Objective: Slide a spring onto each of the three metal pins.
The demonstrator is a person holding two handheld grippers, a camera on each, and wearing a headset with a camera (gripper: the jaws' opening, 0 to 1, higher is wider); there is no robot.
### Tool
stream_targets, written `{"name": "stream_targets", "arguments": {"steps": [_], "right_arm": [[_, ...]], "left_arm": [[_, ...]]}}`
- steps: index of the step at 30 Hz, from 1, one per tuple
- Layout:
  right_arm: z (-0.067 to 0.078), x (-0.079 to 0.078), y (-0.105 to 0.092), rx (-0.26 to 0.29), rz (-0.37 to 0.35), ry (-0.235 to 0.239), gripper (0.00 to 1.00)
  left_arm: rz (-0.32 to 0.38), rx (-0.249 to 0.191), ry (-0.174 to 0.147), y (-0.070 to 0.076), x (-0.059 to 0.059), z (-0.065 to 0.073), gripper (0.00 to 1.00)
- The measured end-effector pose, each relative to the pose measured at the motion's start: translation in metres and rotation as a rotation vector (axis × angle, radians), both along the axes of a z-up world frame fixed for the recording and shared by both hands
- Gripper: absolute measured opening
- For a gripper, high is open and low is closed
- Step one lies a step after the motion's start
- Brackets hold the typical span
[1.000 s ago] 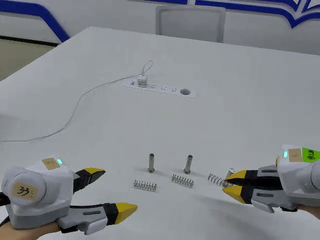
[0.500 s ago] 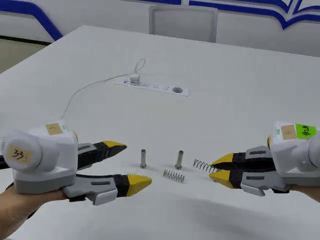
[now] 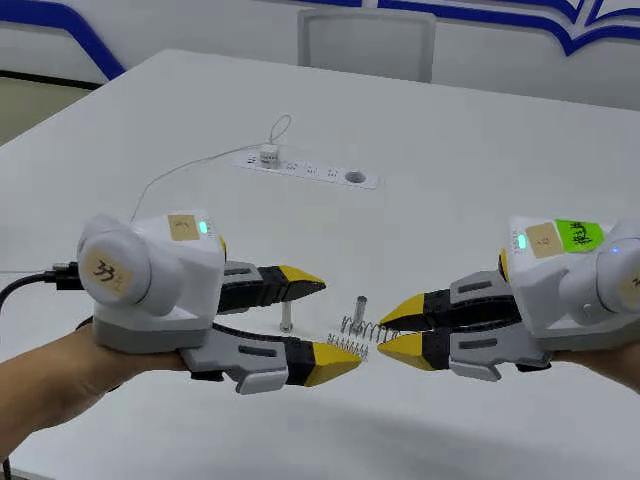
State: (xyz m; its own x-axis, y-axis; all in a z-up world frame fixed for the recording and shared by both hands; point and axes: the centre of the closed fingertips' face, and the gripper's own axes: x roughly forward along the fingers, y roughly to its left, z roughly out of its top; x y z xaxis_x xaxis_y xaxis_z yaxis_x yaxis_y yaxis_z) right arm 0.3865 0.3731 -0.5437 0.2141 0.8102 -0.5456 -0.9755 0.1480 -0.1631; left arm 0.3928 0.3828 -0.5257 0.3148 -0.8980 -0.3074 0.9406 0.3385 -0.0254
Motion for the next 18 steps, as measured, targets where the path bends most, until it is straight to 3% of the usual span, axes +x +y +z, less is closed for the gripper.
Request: {"name": "stream_targets", "arguments": {"steps": [7,18], "right_arm": [[0.004,-0.008,0.011,-0.023,0.057,-0.024,0.1],[0.001,-0.01,0.013,-0.042,0.08,-0.03,0.1]], "left_arm": [[-0.094,0.068,-0.01,-0.005,-0.011,-0.013,0.37],[-0.119,0.068,-0.021,-0.009,-0.011,-0.012,0.25]]}}
